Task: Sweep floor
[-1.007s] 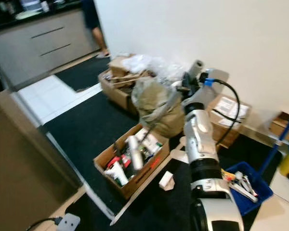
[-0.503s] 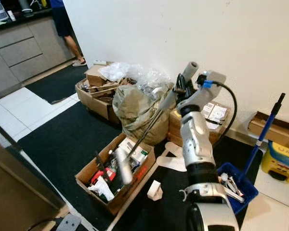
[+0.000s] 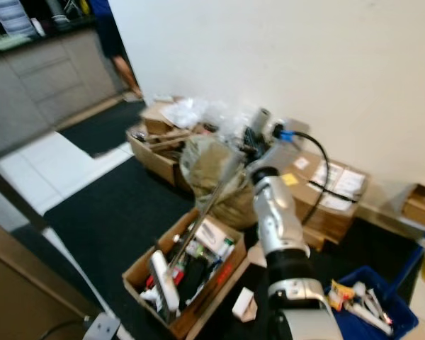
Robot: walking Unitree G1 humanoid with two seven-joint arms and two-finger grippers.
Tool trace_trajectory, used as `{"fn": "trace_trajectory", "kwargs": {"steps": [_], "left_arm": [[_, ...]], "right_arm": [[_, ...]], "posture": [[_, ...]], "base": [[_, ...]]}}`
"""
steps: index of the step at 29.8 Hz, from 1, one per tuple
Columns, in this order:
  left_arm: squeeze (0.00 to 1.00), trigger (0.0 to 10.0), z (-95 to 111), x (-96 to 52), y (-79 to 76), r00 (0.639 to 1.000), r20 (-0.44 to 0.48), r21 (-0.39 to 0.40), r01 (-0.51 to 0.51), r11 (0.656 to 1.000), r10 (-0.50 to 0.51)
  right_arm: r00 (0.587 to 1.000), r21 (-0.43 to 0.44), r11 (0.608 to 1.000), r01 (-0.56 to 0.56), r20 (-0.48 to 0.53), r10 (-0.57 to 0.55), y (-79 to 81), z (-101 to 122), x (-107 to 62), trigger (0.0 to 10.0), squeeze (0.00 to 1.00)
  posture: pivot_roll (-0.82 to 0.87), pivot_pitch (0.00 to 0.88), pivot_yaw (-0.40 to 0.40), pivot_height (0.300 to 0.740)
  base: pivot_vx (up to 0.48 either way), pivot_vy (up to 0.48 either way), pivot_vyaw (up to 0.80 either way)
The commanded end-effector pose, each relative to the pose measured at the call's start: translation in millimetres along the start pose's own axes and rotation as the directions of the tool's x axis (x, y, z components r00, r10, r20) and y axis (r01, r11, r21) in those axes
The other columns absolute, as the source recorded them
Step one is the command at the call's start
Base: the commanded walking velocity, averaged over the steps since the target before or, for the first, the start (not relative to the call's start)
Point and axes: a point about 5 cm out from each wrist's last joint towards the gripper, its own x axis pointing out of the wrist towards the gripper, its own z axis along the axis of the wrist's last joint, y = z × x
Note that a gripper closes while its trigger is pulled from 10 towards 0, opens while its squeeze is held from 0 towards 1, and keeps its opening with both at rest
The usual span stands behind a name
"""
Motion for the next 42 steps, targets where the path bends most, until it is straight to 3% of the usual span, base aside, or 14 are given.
{"fn": "trace_trajectory", "kwargs": {"steps": [1, 8, 12, 21, 23, 27, 30, 34, 36, 37, 38, 42], "left_arm": [[0.00, 10.0, -11, -2.6, 3.8, 0.999, -0.033, -0.004, -0.007, 1.000, 0.007], [0.00, 10.0, -14, -3.2, 4.5, 0.999, -0.046, -0.027, -0.013, 1.000, 0.012], [0.00, 10.0, -16, -3.7, 5.1, 0.998, -0.054, -0.023, -0.011, 1.000, 0.010], [0.00, 10.0, -17, -3.9, 4.3, 0.998, -0.057, -0.006, -0.003, 1.000, 0.003], [0.00, 10.0, -17, -3.9, 4.2, 0.998, -0.056, -0.004, -0.001, 1.000, 0.001], [0.00, 10.0, -17, -3.8, 3.5, 0.998, -0.057, 0.000, 0.005, 1.000, -0.005], [0.00, 10.0, -17, -3.8, 3.1, 0.998, -0.057, 0.002, 0.008, 1.000, -0.008], [0.00, 10.0, -17, -3.8, 2.8, 0.998, -0.058, 0.003, 0.011, 1.000, -0.011], [0.00, 10.0, -17, -3.8, 2.8, 0.998, -0.058, 0.003, 0.011, 1.000, -0.011], [0.00, 10.0, -17, -3.8, 2.7, 0.998, -0.058, 0.004, 0.011, 1.000, -0.011], [0.00, 10.0, -17, -3.8, 2.5, 0.998, -0.059, 0.004, 0.013, 1.000, -0.013], [0.00, 10.0, -17, -3.8, 2.4, 0.998, -0.060, 0.004, 0.014, 1.000, -0.013]], "right_arm": [[0.999, 0.019, 0.999, -0.046, 0.019, 0.045, 15.9, 3, 2.7, 10.0, 0.00], [1.000, 0.018, 1.000, -0.007, -0.012, 0.007, 11.1, -3, -2.4, 10.0, 0.00], [0.995, 0.101, 0.990, 0.101, 0.017, -0.103, -7.6, 2, -9.2, 10.0, 0.00], [0.975, 0.272, 0.946, 0.177, 0.084, -0.206, -29.5, 19, -19.5, 10.0, 0.00], [0.967, 0.272, 0.941, 0.200, 0.100, -0.235, -35.0, 24, -21.3, 10.0, 0.00], [0.922, 0.211, 0.924, 0.320, 0.157, -0.355, -57.3, 40, -30.0, 10.0, 0.00], [0.903, 0.198, 0.913, 0.356, 0.178, -0.391, -65.2, 46, -34.3, 10.0, 0.00], [0.869, 0.107, 0.901, 0.420, 0.239, -0.433, -79.7, 60, -41.3, 10.0, 0.00], [0.869, 0.107, 0.901, 0.420, 0.239, -0.433, -79.7, 60, -41.3, 10.0, 0.00], [0.858, 0.062, 0.895, 0.443, 0.260, -0.443, -84.1, 65, -43.3, 10.0, 0.00], [0.840, -0.080, 0.869, 0.489, 0.312, -0.444, -90.8, 76, -47.0, 10.0, 0.00], [0.831, -0.145, 0.848, 0.510, 0.338, -0.442, -93.0, 81, -48.8, 10.0, 0.00]], "posture": [[-0.01, 0.027, 0.098, 0.740], [-0.01, 0.037, 0.100, 0.740], [-0.02, 0.046, 0.106, 0.740], [-0.03, 0.046, 0.103, 0.740], [-0.03, 0.046, 0.103, 0.740], [-0.04, 0.047, 0.103, 0.740], [-0.04, 0.043, 0.101, 0.740], [-0.04, 0.043, 0.101, 0.740], [-0.04, 0.043, 0.101, 0.740], [-0.04, 0.049, 0.106, 0.740], [-0.04, 0.049, 0.106, 0.740], [-0.04, 0.049, 0.106, 0.740]], "base": [[0.364, 0.000, 0.00], [0.000, 0.000, 0.00], [0.000, 0.000, -0.50], [0.000, 0.000, -0.42], [0.000, 0.000, 0.00], [0.000, 0.000, 0.00], [0.000, 0.000, 0.00], [0.000, 0.000, 0.00], [0.000, 0.000, 0.00], [0.000, 0.000, 0.00], [0.000, 0.000, 0.00], [0.000, 0.000, 0.00]]}}
